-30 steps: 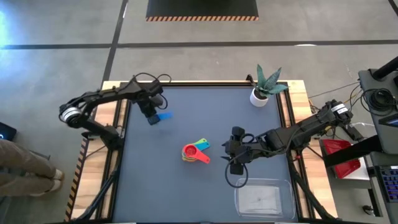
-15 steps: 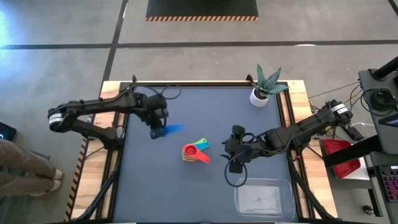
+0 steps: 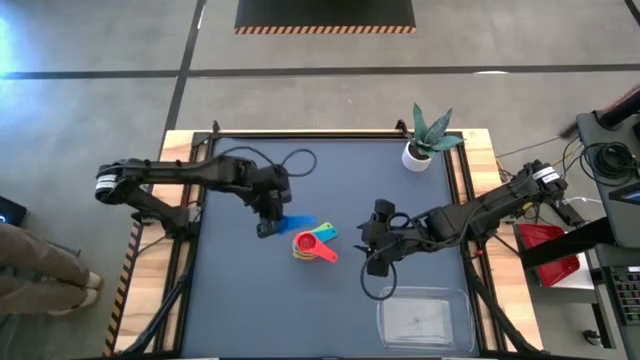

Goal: Nest measuring cups in basket
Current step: Stack the blue measuring cup on top of the red measuring cup

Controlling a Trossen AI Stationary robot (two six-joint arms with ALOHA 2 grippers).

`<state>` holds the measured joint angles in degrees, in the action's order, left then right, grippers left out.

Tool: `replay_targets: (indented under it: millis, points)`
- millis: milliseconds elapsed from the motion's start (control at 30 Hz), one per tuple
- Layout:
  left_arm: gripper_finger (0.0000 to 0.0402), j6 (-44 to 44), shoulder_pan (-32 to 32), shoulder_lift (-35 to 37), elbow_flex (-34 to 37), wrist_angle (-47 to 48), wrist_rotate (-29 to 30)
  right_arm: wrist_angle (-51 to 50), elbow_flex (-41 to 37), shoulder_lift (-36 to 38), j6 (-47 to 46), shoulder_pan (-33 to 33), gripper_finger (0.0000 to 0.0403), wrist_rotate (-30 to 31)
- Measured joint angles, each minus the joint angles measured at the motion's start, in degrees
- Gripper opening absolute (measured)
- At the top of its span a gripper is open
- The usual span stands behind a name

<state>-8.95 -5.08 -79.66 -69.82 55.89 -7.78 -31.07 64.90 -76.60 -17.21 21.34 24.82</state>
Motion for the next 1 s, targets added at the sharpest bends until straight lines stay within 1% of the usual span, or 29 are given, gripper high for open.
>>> replay_targets:
  millis: [267, 400, 600, 700, 1000]
  points:
    - [0.0000, 1.74, 3.93, -9.23, -6.56, -1.17, -0.49, -0.20, 0.00, 0.00, -1.58, 0.00, 0.0224, 0.90]
    - [0.0000, 2.44, 4.59, -11.99, -8.15, -1.67, -1.64, -0.17, 0.00, 0.00, -1.72, 0.00, 0.0224, 0.87]
    - [0.0000, 2.91, 4.88, -13.66, -8.90, -2.96, -2.33, -0.22, 0.00, 0.09, -1.58, 0.00, 0.0224, 0.87]
    - [0.0000, 2.79, 5.11, -13.83, -8.78, -4.41, -3.79, -0.23, 0.00, 0.09, -1.37, 0.00, 0.0224, 0.86]
    - [0.0000, 2.47, 6.27, -13.90, -8.57, -5.67, -4.01, -0.18, 0.00, 0.09, -1.31, 0.00, 0.0224, 0.87]
